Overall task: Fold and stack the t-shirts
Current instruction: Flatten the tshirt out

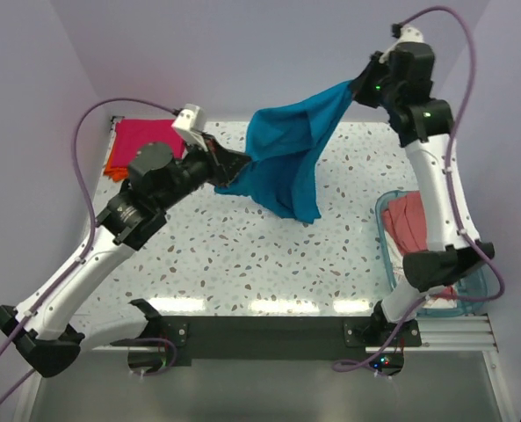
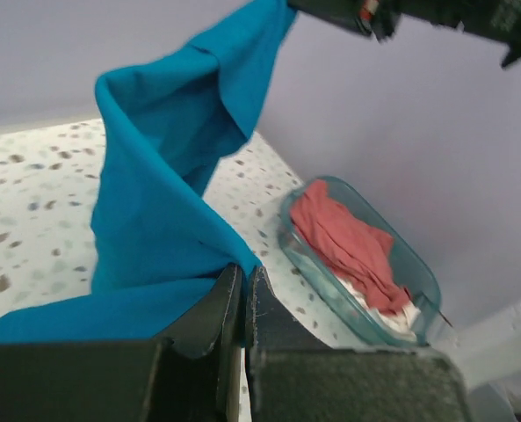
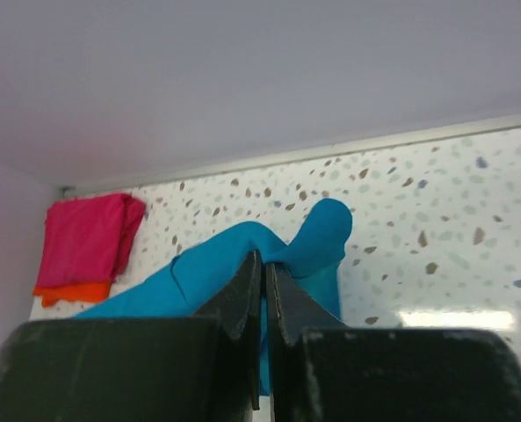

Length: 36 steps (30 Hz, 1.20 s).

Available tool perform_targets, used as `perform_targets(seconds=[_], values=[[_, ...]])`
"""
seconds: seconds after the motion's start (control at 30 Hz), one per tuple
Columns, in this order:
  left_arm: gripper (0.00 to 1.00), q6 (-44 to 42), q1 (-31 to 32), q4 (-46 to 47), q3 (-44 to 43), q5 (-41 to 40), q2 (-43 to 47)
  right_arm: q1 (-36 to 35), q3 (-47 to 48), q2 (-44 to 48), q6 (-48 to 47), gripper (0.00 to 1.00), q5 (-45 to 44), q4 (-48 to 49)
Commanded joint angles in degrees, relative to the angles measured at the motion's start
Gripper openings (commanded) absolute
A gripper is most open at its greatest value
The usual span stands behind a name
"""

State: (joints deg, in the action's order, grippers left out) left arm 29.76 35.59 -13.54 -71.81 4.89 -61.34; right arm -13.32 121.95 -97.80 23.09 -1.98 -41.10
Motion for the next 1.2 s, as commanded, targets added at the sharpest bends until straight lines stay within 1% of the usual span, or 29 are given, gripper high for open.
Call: perform_targets(seconds=[0.0, 0.03, 0.1, 0.13, 0.23, 0.37, 0.43, 0.47, 0.5, 0.53, 0.57, 0.6, 0.63, 0.67, 0.7, 0.73, 0.77, 0.8, 0.83, 0.87, 0.9, 0.93, 0.97, 1.0, 1.03, 1.07, 1.1, 1.13, 1.17], values=[[0.00, -6.4, 9.6, -1.7, -7.2, 1.7, -3.9, 6.9, -1.5, 8.9, 1.5, 0.00, 0.4, 4.5], [0.00, -6.6, 13.8, -2.4, -8.2, 0.8, -4.8, 7.5, -1.6, 9.7, 1.6, 0.00, -0.2, 4.2], [0.00, -8.0, 17.5, -3.1, -11.8, -2.1, -7.3, 9.4, -1.5, 12.3, 1.5, 0.00, -0.7, 3.8], [0.00, -8.4, 20.6, -3.3, -12.8, -2.9, -8.1, 9.8, -1.2, 13.1, 1.2, 0.00, -1.9, 3.7], [0.00, -9.2, 24.8, -4.1, -16.7, -4.1, -10.5, 10.3, 0.1, 15.3, 0.3, 0.00, -3.6, 3.7], [0.00, -8.0, 25.9, -2.1, -17.7, -4.7, -9.6, 10.3, 2.1, 14.6, 0.0, 0.00, -2.6, 5.9], [0.00, -7.3, 25.9, 0.5, -14.7, -9.4, -6.0, 10.3, 3.1, 12.8, 0.5, 0.00, -0.8, 7.3], [0.00, -6.3, 25.8, 0.8, -12.2, -11.7, -3.6, 10.3, 3.2, 12.1, 0.7, 0.00, 1.1, 9.2], [0.00, -5.9, 25.3, 0.9, -10.8, -16.6, -2.5, 10.3, 3.2, 11.1, 1.6, 0.00, 2.1, 10.2], [0.00, -5.5, 24.5, 0.6, -9.2, -18.3, -1.6, 10.2, 3.1, 8.9, 2.3, 0.00, 5.0, 11.6], [0.00, -3.1, 23.0, 0.4, -5.8, -19.2, 0.2, 9.8, 3.0, 7.5, 2.8, 0.00, 9.2, 14.0], [0.00, -1.6, 18.2, 0.5, -3.5, -17.3, 1.1, 9.0, 3.4, 5.5, 3.4, 0.00, 10.3, 14.8], [0.00, 0.1, 15.1, 1.1, -0.9, -15.5, 2.1, 7.9, 3.6, 2.2, 2.9, 0.00, 10.9, 15.4], [0.00, 3.6, 12.2, 1.6, 4.7, -13.5, 4.0, 4.7, 4.0, -0.1, 2.1, 0.00, 10.9, 16.4], [0.00, 4.8, 6.9, 3.1, 7.8, -12.5, 5.0, 3.0, 5.1, -2.3, -0.1, 0.00, 9.5, 16.6], [0.00, 5.9, 4.3, 3.7, 11.0, -11.8, 5.9, 1.0, 6.0, -7.5, -1.2, 0.00, 8.9, 16.5], [0.00, 8.4, 1.5, 4.0, 16.7, -9.7, 7.0, -2.6, 7.1, -10.3, -2.1, 0.00, 8.7, 16.4], [0.00, 9.6, -4.0, 6.0, 19.9, -8.0, 7.5, -4.3, 9.4, -13.2, -3.3, 0.00, 7.9, 16.2], [0.00, 11.8, -6.7, 7.4, 23.2, -6.4, 7.8, -5.7, 10.8, -16.9, -3.8, 0.00, 7.3, 16.2], [0.00, 13.0, -9.2, 8.9, 29.9, -5.2, 8.0, -8.3, 12.4, -23.5, -3.9, 0.00, 6.9, 16.4], [0.00, 14.1, -14.1, 12.0, 33.1, -1.7, 7.8, -9.3, 16.5, -27.9, -3.4, 0.00, 6.7, 16.3], [0.00, 15.7, -16.1, 14.5, 36.2, -0.2, 7.6, -10.0, 19.2, -31.8, -2.7, 0.01, 7.8, 16.2], [0.00, 16.2, -18.2, 15.8, 41.5, 0.4, 6.6, -11.4, 21.8, -39.9, -1.9, 0.04, 8.6, 16.6], [0.00, 16.6, -21.9, 17.0, 43.7, 0.9, 5.9, -12.1, 27.5, -43.6, -0.5, 0.08, 9.4, 17.0], [0.00, 17.0, -23.9, 19.4, 45.7, 1.4, 5.2, -12.9, 30.2, -46.7, -0.1, 0.18, 10.0, 17.9], [0.00, 17.3, -25.8, 20.3, 48.9, 1.9, 3.8, -14.2, 32.4, -49.9, 0.2, 0.23, 10.0, 18.8], [0.00, 17.4, -29.2, 21.1, 50.0, 2.1, 3.2, -14.7, 33.0, -52.6, 0.2, 0.28, 9.9, 20.1], [0.00, 18.0, -31.1, 21.2, 50.9, 2.8, 2.6, -15.2, 31.8, -52.9, 0.2, 0.42, 9.5, 21.7], [0.00, 18.2, -32.9, 21.2, 52.0, 3.4, 2.4, -15.3, 30.0, -52.6, 0.2, 0.47, 8.8, 24.2]])
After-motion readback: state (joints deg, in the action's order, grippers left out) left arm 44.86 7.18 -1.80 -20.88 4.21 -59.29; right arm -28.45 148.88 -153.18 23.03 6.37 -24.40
